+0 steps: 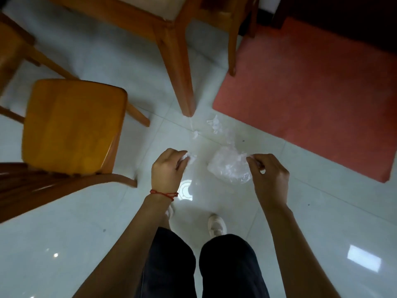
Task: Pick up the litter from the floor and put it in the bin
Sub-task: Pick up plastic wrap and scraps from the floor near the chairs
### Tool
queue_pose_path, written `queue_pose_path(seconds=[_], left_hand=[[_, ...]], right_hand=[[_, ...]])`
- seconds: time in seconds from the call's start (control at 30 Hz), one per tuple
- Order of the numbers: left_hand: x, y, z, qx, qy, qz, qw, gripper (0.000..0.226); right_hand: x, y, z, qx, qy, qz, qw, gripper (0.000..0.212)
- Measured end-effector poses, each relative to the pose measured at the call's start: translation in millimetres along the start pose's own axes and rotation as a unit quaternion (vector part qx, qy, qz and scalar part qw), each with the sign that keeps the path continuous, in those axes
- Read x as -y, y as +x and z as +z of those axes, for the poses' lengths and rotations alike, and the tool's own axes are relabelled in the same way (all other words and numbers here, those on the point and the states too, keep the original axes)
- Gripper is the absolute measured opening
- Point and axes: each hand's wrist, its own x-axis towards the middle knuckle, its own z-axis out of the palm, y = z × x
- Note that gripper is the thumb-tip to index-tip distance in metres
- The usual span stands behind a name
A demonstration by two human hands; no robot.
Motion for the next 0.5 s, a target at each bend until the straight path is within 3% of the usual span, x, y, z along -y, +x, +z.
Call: queue_pose_path(seconds=[0.23, 0.5], left_hand=[[-32, -65, -51, -0.075, 0.015, -0.097, 0.992, 0.019], [-16, -153, -111, -0.164, 0.027, -0.193, 0.967, 0.015]], right_hand=[[48, -4, -36, 0.076, 0.013, -0.1, 0.992, 0.003], [108, -48, -24, 0.158, 0.031, -0.181, 0.97, 0.002]])
